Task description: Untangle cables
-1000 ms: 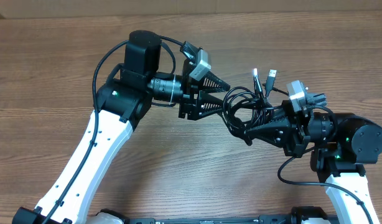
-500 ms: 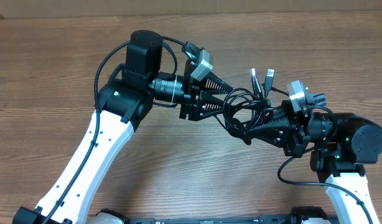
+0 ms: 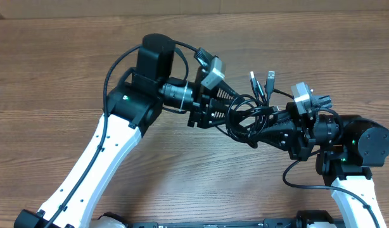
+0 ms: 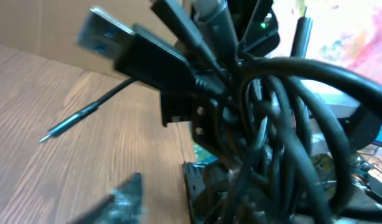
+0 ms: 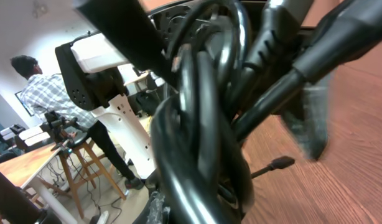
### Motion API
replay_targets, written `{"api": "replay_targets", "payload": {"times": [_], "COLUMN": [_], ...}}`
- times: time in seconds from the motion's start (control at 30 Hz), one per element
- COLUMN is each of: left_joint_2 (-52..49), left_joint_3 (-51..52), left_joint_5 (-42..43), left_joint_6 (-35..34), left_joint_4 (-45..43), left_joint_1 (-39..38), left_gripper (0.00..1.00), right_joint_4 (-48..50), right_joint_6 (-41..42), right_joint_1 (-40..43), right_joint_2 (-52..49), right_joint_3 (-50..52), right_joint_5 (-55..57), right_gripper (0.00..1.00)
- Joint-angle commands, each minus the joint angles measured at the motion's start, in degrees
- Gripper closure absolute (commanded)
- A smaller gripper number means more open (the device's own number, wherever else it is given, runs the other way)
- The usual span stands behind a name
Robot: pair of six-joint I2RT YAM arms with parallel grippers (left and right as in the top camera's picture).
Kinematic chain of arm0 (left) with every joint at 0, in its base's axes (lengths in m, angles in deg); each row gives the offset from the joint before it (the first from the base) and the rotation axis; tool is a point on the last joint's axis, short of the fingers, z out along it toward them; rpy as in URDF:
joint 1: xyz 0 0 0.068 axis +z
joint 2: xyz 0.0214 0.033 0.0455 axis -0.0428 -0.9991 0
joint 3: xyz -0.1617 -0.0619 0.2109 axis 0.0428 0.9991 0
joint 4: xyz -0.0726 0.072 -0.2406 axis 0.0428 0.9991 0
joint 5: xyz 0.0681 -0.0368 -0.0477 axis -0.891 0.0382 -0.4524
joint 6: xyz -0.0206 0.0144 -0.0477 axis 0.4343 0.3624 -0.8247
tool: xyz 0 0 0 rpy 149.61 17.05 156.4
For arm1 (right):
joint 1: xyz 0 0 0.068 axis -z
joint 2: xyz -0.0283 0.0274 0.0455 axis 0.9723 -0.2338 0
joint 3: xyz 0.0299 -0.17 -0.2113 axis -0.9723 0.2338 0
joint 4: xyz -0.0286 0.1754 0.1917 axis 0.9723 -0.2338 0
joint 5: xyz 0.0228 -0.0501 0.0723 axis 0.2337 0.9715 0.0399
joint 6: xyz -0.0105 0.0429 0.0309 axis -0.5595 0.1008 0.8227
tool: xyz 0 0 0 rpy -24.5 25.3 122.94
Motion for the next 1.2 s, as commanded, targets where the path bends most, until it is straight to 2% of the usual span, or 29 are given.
{"api": "replay_targets", "payload": {"times": [0.0, 0.07, 0.23, 0.3, 0.5, 0.57, 0.77, 0.87, 0.97, 1.0, 1.17], "left_joint_2": [1.05, 1.05, 1.05, 1.05, 1.05, 1.05, 1.05, 1.05, 1.05, 1.05, 1.05], "left_joint_3": [-1.18, -1.18, -1.18, -1.18, -1.18, -1.18, -1.18, -1.18, -1.18, -1.18, -1.18], "left_joint_5": [1.42, 1.44, 1.36, -1.64, -22.49, -31.93, -42.66, -51.71, -57.2, -58.99, -59.32], "left_joint_6": [0.61, 0.59, 0.48, -2.19, -19.28, -24.87, -32.46, -41.11, -50.18, -55.3, -66.69], "left_joint_4": [-0.22, -0.42, -1.14, -1.31, -0.85, 0.55, 4.79, 9.75, 14.43, 16.76, 21.4], "left_joint_1": [-1.11, -1.09, -0.98, -0.66, 0.09, 0.07, 0.07, 0.07, 0.09, 0.09, 0.04], "left_gripper": [0.76, 0.94, 0.96, 0.96, 0.96, 0.96, 0.96, 0.96, 0.96, 0.96, 0.96], "right_joint_4": [0.42, 0.2, -0.22, -0.26, -1.99, -1.97, -0.94, -0.52, -0.55, -0.55, -0.57], "right_joint_6": [0.24, 0.24, 0.24, 0.24, 0.24, 0.24, 0.2, 0.17, 0.17, 0.17, 0.2], "right_joint_1": [-0.22, -0.22, -0.22, -0.2, -0.2, -0.22, -0.2, -0.2, -0.2, -0.2, -0.2], "right_joint_2": [0.48, 0.48, 0.09, -0.37, -2.54, -3.26, -3.3, -3.3, -3.3, -3.3, -3.3], "right_joint_3": [-1.18, -1.18, -1.18, -1.18, -1.18, -1.18, -1.18, -1.18, -1.18, -1.18, -1.18], "right_joint_5": [1.86, 1.84, 1.86, 1.84, 1.84, 1.84, 1.84, 1.86, 1.86, 1.84, 1.86], "right_gripper": [0.96, 0.96, 0.96, 0.96, 0.96, 0.96, 0.96, 0.96, 0.96, 0.96, 0.96]}}
